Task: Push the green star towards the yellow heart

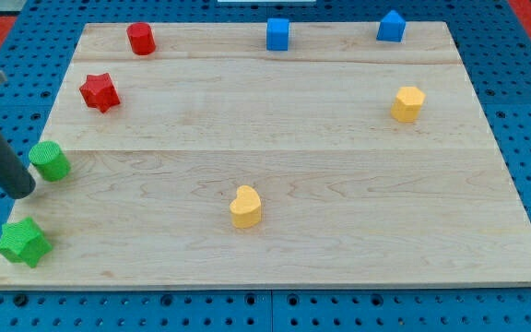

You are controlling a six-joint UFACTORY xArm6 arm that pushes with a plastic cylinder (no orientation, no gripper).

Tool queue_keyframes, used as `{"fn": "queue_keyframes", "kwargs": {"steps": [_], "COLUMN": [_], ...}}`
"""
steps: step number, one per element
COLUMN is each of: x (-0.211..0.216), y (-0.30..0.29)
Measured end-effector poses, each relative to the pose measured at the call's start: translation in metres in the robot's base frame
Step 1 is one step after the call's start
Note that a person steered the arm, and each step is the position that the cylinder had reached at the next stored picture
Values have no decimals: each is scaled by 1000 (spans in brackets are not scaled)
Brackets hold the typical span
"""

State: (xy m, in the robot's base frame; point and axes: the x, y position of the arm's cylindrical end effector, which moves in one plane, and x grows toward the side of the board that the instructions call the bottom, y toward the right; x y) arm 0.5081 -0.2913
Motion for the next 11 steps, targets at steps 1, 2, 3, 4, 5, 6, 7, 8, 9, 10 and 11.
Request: {"fn": "queue_keyframes", "kwargs": {"steps": [1,2,3,4,5,6,7,8,9,10,11], "x": [29,56,65,65,72,92,100,90,78,74,74], "y": [-3,-10,-8,32,81,91,107,138,155,167,158]}}
